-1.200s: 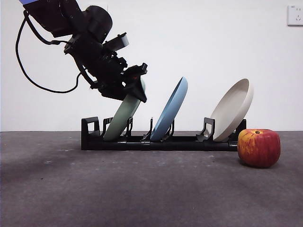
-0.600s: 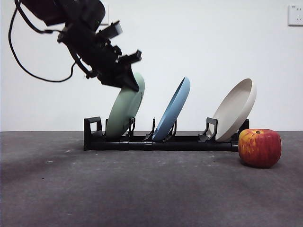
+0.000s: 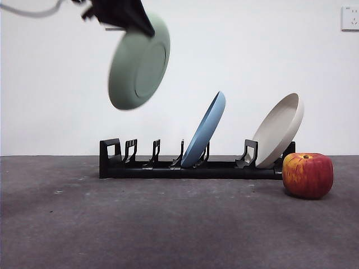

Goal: Take the green plate from the plate rack,put the plate on the table,take the apple from the table,put the apple in the plate

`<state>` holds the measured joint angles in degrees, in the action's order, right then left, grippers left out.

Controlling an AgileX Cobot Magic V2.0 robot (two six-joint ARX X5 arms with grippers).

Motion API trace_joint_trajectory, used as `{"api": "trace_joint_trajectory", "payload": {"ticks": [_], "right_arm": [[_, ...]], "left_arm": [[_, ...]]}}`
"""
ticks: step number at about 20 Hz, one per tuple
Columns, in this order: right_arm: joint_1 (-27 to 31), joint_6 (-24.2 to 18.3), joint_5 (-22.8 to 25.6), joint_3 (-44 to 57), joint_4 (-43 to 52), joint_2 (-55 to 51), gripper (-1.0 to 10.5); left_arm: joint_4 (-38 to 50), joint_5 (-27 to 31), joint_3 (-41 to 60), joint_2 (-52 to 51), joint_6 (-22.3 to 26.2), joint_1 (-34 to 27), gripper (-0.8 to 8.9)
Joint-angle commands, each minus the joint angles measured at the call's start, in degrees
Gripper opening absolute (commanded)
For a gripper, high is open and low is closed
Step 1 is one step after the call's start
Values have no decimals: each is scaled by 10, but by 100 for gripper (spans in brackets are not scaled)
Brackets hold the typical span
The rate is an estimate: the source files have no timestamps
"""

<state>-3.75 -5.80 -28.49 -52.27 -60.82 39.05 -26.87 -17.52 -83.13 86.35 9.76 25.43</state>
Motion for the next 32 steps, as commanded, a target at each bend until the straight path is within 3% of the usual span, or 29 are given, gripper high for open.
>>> {"api": "trace_joint_trajectory", "payload": {"ticks": [1, 4, 7, 9, 17, 23, 26, 27, 30, 32], "right_arm": [[-1, 1, 0, -1, 3, 0, 661], [-1, 1, 1, -1, 3, 0, 661], [-1, 1, 0, -1, 3, 0, 661], [-1, 1, 0, -1, 4, 0, 661], [-1, 2, 0, -1, 4, 0, 661], [-1, 2, 0, -1, 4, 0, 661], [-1, 2, 0, -1, 4, 0, 661], [-1, 2, 1, -1, 4, 0, 661], [-1, 2, 1, -1, 4, 0, 661], [-1, 2, 1, -1, 4, 0, 661]], "left_arm": [[-95, 64, 3, -31, 108, 49, -6], [-181, 124, 6, -36, 138, 120, -5], [-176, 210, 54, -36, 141, 197, -5], [-143, 286, 118, -36, 141, 244, -5], [50, 405, 282, 24, 180, 375, -5], [115, 446, 285, 133, 190, 384, -6], [115, 427, 285, 148, 169, 384, 3], [111, 412, 285, 147, 158, 385, 24], [104, 396, 284, 147, 136, 385, 230], [102, 395, 284, 147, 127, 385, 235]]}}
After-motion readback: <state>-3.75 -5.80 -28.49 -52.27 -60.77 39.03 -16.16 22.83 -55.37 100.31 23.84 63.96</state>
